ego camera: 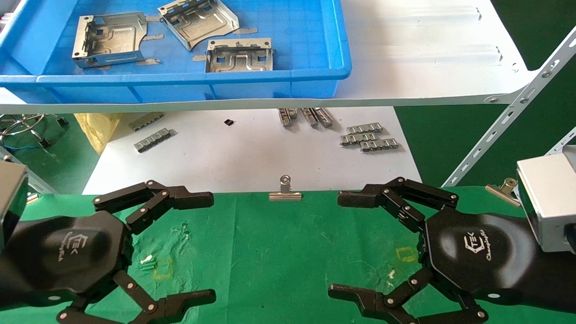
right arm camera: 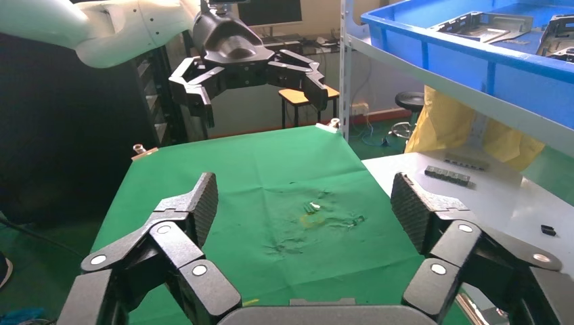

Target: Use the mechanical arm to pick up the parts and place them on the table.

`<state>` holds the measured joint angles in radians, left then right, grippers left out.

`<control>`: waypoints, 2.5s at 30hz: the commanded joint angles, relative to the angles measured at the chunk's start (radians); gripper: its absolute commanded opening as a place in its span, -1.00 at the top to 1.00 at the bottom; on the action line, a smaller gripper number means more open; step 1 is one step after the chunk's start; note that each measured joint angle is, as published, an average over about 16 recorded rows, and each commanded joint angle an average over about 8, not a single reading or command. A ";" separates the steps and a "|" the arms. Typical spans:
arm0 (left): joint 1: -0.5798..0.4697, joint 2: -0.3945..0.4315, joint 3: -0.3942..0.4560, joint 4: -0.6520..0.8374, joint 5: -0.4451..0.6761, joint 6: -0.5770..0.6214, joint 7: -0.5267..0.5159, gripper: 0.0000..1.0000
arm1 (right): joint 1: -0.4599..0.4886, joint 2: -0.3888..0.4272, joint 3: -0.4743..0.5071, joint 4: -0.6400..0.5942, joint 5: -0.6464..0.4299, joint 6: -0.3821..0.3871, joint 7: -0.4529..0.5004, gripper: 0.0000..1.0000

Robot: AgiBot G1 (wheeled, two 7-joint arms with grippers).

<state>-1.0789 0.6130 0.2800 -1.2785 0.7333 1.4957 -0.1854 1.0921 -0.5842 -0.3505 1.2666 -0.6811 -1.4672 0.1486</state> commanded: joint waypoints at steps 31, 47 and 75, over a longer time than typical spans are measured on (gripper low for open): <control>0.000 0.000 0.000 0.000 0.000 0.000 0.000 -1.00 | 0.000 0.000 0.000 0.000 0.000 0.000 0.000 1.00; -0.209 0.075 0.013 0.074 0.082 -0.048 0.009 -1.00 | 0.000 0.000 0.000 0.000 0.000 0.000 0.000 1.00; -1.003 0.614 0.286 1.130 0.692 -0.590 0.191 -1.00 | 0.000 0.000 -0.001 0.000 0.000 0.000 0.000 0.79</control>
<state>-2.0766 1.2195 0.5687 -0.1557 1.4264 0.9216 -0.0014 1.0924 -0.5841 -0.3510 1.2662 -0.6809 -1.4672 0.1482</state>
